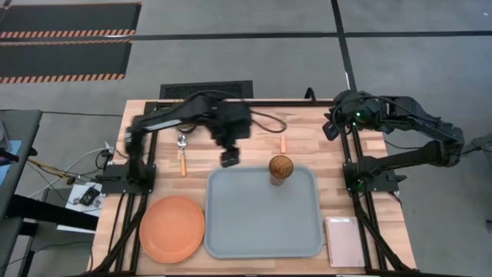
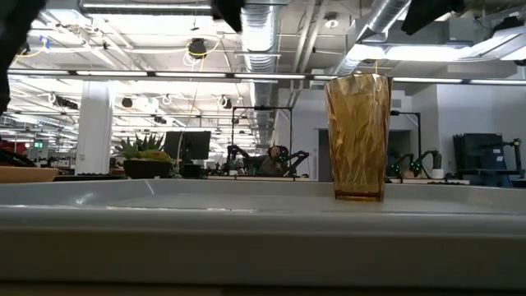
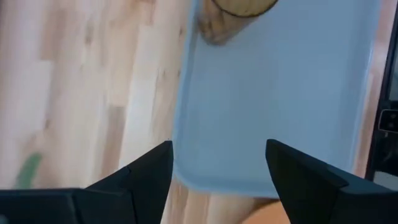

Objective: Pick and place plate/cup/fork/spoon on tray
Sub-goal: Put the orange plate on the gray tray

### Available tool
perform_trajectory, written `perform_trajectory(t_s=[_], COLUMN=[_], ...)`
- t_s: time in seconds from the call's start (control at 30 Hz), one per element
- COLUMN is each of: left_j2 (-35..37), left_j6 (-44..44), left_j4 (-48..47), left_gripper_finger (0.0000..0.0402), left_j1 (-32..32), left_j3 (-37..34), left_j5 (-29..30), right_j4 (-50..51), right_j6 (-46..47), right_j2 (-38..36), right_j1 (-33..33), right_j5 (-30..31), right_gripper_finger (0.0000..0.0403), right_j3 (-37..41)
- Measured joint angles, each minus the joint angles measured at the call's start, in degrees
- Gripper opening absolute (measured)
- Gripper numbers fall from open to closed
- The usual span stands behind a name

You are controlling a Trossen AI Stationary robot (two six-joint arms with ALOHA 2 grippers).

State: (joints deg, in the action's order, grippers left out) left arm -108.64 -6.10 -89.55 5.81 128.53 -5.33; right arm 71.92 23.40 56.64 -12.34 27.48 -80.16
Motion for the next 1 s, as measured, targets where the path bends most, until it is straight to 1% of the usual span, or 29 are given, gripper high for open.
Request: perform_trajectory(t_s=[0.07, 0.17, 0.3, 0.43, 0.53, 0.63, 0.77, 0.9, 1.0], left_j2=[6.2, 16.3, 28.2, 35.9, 39.0, 40.2, 40.2, 40.2, 40.2], left_j6=[-3.1, -8.4, -15.9, -21.4, -25.9, -26.7, -26.1, -25.2, -25.6], left_j4=[1.5, 4.0, 9.5, 17.9, 22.5, 23.7, 25.1, 31.3, 36.0], left_gripper_finger=[0.0241, 0.024, 0.024, 0.024, 0.024, 0.024, 0.024, 0.024, 0.024], left_j1=[-1.1, -2.6, -4.6, -7.6, -9.1, -10.6, -13.2, -15.8, -16.3], left_j3=[-6.2, -19.5, -39.2, -56.4, -66.2, -73.6, -81.3, -88.4, -93.1], left_j5=[2.5, 4.4, 3.4, 2.7, 2.5, 0.6, -2.6, -3.2, -3.3], right_j4=[0.2, -0.4, -0.4, -0.8, -1.4, -1.8, -2.6, -3.4, -3.6], right_j6=[0.2, 0.1, 0.1, -0.8, -0.8, -0.8, -0.9, -0.9, -0.9], right_j2=[0.0, 0.0, 0.0, 0.0, 0.0, 0.0, 0.0, 0.0, 0.0], right_j1=[0.0, 0.0, -0.1, 0.0, 0.0, 0.0, 0.0, 0.0, 0.0], right_j5=[-0.5, -0.5, -0.5, -0.5, -0.5, -0.5, -0.5, -0.5, -0.5], right_gripper_finger=[0.0134, 0.0134, 0.0134, 0.0134, 0.0134, 0.0134, 0.0134, 0.0134, 0.0134], right_j3=[0.0, 0.6, 2.4, 2.7, 2.7, 2.7, 2.7, 2.7, 2.7])
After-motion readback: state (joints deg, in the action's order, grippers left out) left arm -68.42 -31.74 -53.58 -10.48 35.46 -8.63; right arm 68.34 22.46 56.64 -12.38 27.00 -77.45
